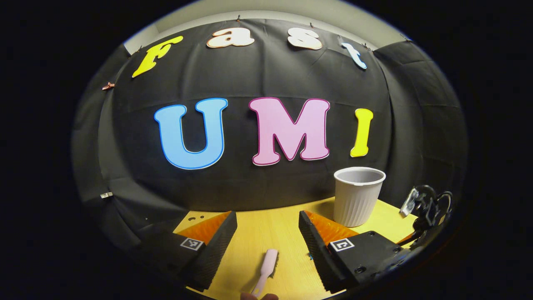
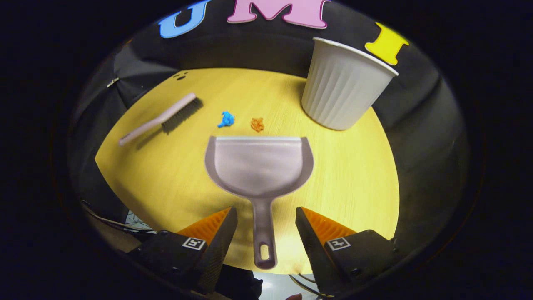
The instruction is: Pick up the small broom and dustpan from the desktop, sweep the trash into the dustpan with the broom, and then empty the trash into the garbage bin.
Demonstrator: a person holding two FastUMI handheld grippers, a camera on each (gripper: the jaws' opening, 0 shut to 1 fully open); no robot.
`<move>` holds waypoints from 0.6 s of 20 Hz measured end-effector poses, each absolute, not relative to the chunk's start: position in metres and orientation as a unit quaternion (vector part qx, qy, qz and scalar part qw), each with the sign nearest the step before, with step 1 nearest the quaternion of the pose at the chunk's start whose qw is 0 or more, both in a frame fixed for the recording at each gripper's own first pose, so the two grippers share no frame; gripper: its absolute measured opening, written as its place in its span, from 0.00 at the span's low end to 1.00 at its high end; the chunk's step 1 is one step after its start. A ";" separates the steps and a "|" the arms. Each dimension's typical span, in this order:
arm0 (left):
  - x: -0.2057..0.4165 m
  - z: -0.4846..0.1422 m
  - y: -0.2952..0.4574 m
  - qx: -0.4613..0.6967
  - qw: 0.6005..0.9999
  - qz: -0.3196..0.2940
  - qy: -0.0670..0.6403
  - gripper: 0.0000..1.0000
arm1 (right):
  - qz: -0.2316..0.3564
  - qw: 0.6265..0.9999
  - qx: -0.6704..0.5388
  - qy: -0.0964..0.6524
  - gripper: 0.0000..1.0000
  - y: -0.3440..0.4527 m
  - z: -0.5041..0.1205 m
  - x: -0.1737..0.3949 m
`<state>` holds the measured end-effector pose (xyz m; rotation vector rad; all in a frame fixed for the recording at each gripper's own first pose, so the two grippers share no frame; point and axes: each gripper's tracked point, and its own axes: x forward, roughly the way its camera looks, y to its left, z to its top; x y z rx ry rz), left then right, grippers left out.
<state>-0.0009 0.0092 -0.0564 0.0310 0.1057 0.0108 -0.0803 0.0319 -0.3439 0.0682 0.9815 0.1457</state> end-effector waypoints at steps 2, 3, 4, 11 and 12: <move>-0.003 -0.059 0.010 0.017 0.998 0.010 0.057 0.95 | 0.068 0.868 0.034 0.490 0.87 0.037 -0.364 -0.077; -0.004 -0.059 0.011 0.018 0.998 0.013 0.057 0.95 | 0.067 0.864 0.038 0.498 0.87 0.042 -0.374 -0.075; -0.004 -0.061 0.012 0.021 0.998 0.016 0.058 0.95 | 0.064 0.859 0.043 0.506 0.85 0.044 -0.382 -0.071; -0.006 -0.068 0.017 0.025 0.997 0.035 0.068 0.93 | 0.059 0.834 0.098 0.540 0.70 0.054 -0.410 -0.056; -0.005 -0.073 0.018 0.024 0.996 0.038 0.072 0.93 | 0.054 0.836 0.100 0.537 0.54 0.051 -0.411 -0.053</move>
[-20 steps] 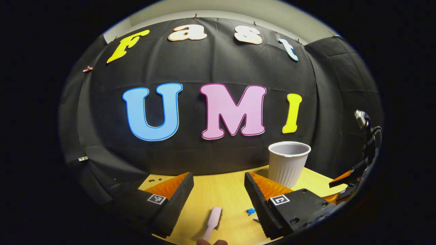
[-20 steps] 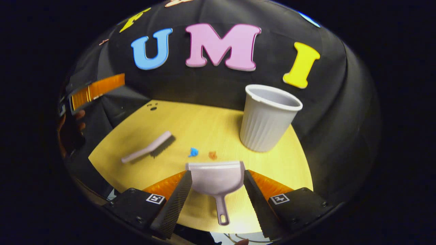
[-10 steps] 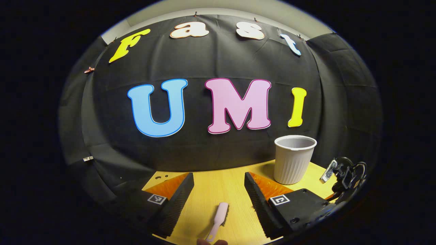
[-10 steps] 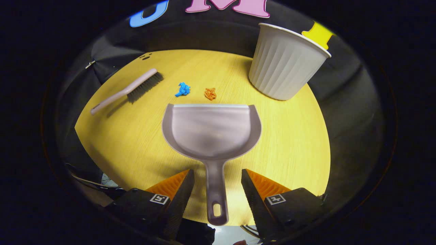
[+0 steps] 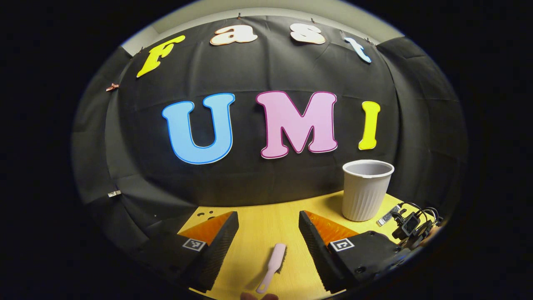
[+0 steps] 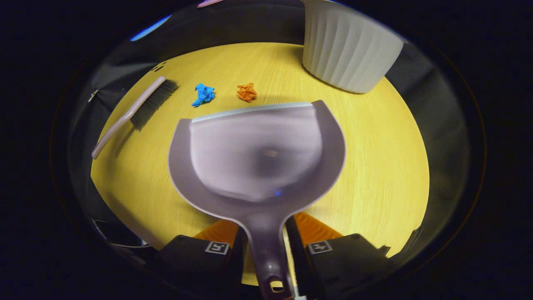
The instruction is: Pick up the small broom and dustpan from the desktop, sweep the trash into the dustpan with the broom, and then empty the trash into the garbage bin.
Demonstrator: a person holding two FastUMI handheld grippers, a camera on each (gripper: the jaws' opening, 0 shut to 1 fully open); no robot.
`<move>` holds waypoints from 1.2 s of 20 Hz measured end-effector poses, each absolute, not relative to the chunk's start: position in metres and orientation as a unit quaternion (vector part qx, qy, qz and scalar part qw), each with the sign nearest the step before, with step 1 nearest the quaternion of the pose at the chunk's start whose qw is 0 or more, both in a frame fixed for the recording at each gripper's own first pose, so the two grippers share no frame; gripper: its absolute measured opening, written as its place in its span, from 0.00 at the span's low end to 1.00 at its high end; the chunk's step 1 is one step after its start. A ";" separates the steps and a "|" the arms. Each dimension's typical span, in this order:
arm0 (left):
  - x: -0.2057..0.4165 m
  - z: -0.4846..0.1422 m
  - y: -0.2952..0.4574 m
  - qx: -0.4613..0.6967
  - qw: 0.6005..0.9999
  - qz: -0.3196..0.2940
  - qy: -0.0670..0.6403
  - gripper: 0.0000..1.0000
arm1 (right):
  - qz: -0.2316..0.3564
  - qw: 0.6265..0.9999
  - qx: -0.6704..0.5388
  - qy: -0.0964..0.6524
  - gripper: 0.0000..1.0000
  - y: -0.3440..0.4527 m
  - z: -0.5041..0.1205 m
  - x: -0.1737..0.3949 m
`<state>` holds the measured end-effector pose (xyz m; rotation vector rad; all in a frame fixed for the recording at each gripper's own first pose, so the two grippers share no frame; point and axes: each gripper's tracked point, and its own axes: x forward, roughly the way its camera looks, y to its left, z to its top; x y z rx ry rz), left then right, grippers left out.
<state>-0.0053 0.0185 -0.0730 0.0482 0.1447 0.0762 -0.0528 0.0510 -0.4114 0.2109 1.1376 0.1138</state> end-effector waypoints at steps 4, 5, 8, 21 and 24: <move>0.004 -0.104 0.016 0.015 0.993 0.038 0.113 0.93 | 0.070 0.839 0.091 0.532 0.45 0.051 -0.414 -0.049; 0.007 -0.117 0.015 0.012 0.991 0.035 0.132 0.93 | 0.076 0.840 0.089 0.529 0.43 0.052 -0.413 -0.050; 0.015 -0.159 0.011 0.016 0.982 0.011 0.189 0.93 | 0.103 0.838 0.096 0.528 0.35 0.056 -0.406 -0.052; 0.027 -0.353 0.019 0.030 0.872 -0.065 0.484 0.75 | 0.122 0.880 0.045 0.457 0.37 0.024 -0.336 -0.076; 0.030 -0.377 0.013 0.027 0.854 -0.072 0.515 0.71 | 0.123 0.874 0.049 0.468 0.37 0.024 -0.340 -0.081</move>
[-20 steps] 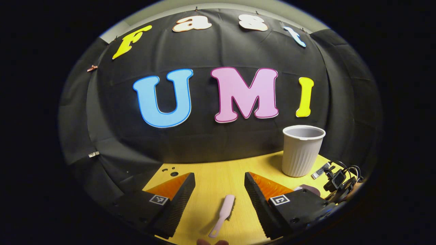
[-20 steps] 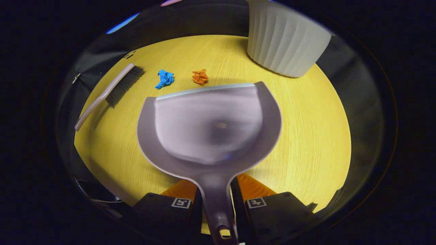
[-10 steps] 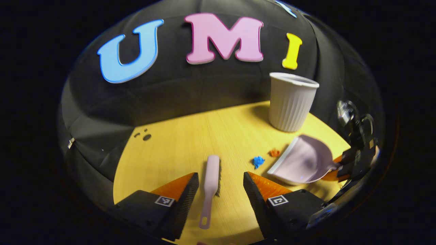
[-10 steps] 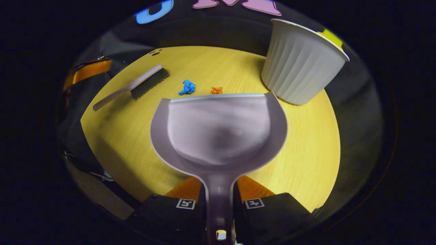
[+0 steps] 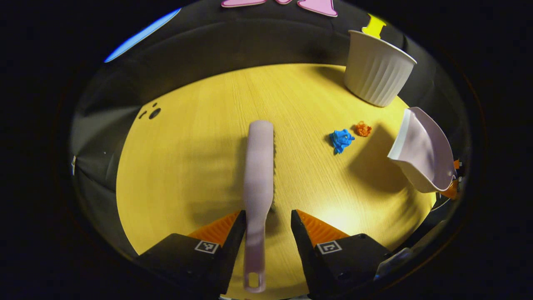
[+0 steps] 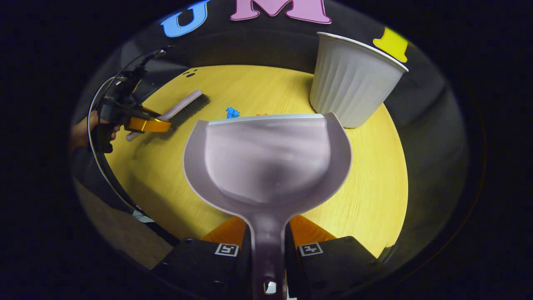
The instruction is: Pick up the small broom and dustpan from the desktop, sweep the trash into the dustpan with the broom, and then empty the trash into the garbage bin.
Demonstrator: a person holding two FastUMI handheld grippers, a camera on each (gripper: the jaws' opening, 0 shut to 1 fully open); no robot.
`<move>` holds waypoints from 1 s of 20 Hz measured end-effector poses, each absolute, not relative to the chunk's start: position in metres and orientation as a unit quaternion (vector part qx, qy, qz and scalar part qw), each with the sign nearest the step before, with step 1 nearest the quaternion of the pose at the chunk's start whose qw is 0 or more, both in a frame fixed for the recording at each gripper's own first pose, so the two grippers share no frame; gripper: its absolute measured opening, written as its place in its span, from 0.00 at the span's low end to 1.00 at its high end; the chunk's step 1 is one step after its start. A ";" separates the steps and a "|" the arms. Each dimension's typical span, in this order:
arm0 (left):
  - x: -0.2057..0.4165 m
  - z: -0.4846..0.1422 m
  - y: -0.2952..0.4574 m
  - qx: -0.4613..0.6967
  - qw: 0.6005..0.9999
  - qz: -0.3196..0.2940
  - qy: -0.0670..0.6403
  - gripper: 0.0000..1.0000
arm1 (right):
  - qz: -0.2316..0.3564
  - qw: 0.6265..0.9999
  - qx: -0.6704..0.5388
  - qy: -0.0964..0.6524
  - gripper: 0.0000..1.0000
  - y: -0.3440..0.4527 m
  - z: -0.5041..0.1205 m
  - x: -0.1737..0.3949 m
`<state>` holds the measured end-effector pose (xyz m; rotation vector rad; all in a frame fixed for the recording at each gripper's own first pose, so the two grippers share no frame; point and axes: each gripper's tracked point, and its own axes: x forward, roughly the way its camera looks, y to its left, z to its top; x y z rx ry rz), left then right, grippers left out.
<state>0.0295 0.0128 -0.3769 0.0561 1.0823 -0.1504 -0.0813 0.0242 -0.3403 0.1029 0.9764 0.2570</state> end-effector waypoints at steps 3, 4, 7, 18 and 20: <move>0.033 -0.390 0.014 0.023 0.847 -0.067 0.526 0.58 | 0.126 0.868 0.050 0.477 0.37 0.023 -0.342 -0.086; 0.032 -0.392 0.014 0.019 0.846 -0.067 0.529 0.57 | 0.127 0.867 0.050 0.479 0.37 0.023 -0.342 -0.086; 0.028 -0.405 0.014 0.004 0.837 -0.064 0.544 0.40 | 0.127 0.865 0.046 0.484 0.38 0.023 -0.342 -0.088; 0.076 -0.346 -0.006 0.053 0.877 -0.127 0.461 0.27 | 0.172 0.830 0.018 0.530 0.34 0.033 -0.357 -0.085; 0.089 -0.338 -0.021 0.060 0.880 -0.145 0.449 0.26 | 0.175 0.823 0.009 0.541 0.38 0.034 -0.361 -0.084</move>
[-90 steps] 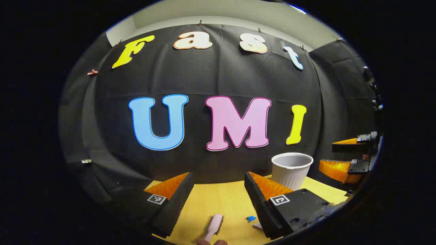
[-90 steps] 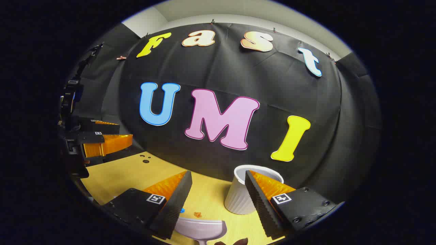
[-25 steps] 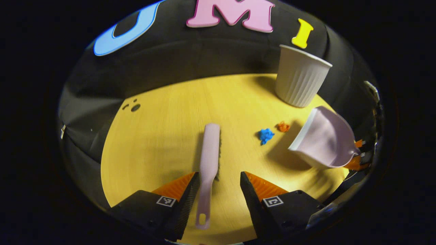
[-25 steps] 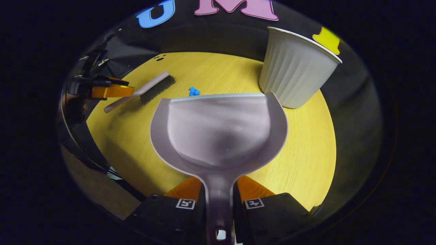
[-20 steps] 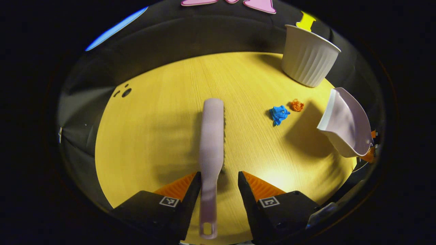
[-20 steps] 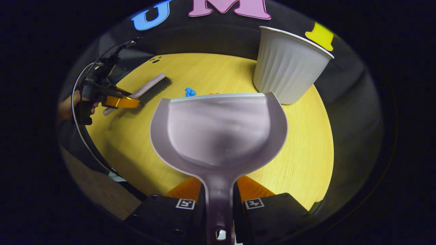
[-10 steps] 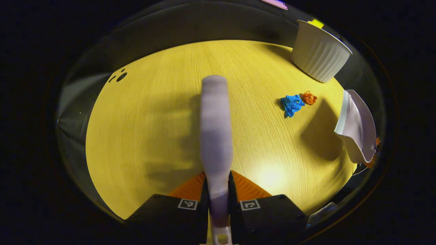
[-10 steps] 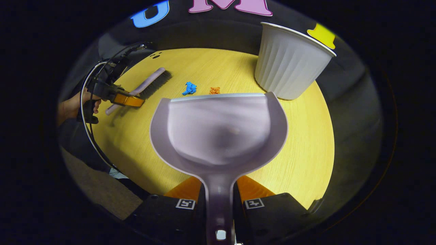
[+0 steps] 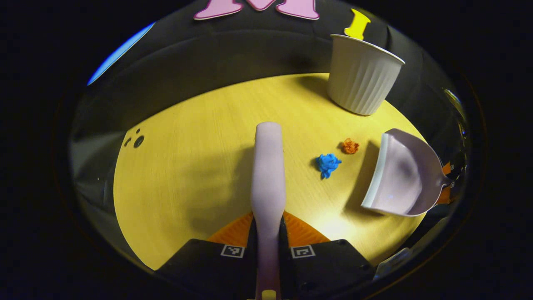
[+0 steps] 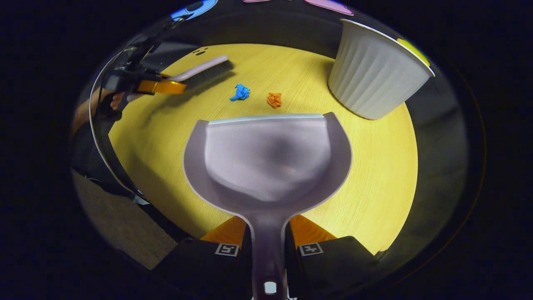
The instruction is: Pick up the small broom and dustpan from the desktop, sweep the trash into the dustpan with the broom, and then empty the trash into the garbage bin.
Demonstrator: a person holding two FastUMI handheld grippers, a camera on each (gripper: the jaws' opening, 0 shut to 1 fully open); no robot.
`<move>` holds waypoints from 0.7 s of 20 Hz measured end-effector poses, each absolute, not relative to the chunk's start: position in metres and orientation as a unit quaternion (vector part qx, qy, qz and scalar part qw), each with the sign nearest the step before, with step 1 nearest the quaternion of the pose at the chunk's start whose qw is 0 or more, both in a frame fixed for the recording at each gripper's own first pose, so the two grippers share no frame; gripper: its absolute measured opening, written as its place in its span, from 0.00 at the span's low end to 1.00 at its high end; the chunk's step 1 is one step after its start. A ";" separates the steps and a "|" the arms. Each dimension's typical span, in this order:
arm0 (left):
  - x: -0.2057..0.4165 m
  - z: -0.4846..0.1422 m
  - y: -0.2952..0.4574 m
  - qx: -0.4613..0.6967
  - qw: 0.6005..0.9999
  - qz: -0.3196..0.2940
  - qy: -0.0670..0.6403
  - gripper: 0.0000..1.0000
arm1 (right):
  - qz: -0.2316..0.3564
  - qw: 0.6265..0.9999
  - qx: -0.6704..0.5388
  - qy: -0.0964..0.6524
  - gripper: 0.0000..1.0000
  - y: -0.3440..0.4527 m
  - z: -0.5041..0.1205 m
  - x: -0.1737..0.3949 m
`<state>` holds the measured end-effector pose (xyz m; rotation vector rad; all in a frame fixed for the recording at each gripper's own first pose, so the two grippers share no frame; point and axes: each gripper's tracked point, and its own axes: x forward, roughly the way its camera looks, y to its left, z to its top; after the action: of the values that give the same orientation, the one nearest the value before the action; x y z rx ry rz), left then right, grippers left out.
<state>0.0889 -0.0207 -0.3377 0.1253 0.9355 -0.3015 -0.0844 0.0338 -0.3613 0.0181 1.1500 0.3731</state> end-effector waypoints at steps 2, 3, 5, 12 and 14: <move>0.100 -0.337 -0.032 0.072 0.879 -0.161 0.443 0.26 | 0.179 0.817 0.006 0.548 0.37 0.036 -0.365 -0.083; 0.105 -0.338 -0.036 0.083 0.877 -0.168 0.443 0.26 | 0.180 0.815 0.006 0.551 0.37 0.036 -0.367 -0.081; 0.113 -0.346 -0.047 0.101 0.870 -0.183 0.446 0.26 | 0.183 0.810 0.009 0.558 0.42 0.039 -0.369 -0.078; 0.114 -0.367 -0.100 0.125 0.836 -0.274 0.460 0.26 | 0.194 0.796 0.007 0.573 0.37 0.041 -0.378 -0.070; 0.104 -0.368 -0.120 0.122 0.819 -0.312 0.465 0.26 | 0.195 0.797 0.010 0.571 0.38 0.040 -0.378 -0.073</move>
<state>0.1036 -0.1196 -0.3676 0.2589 0.9908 -0.6641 -0.0727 0.0404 -0.3782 0.0205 1.2271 0.4189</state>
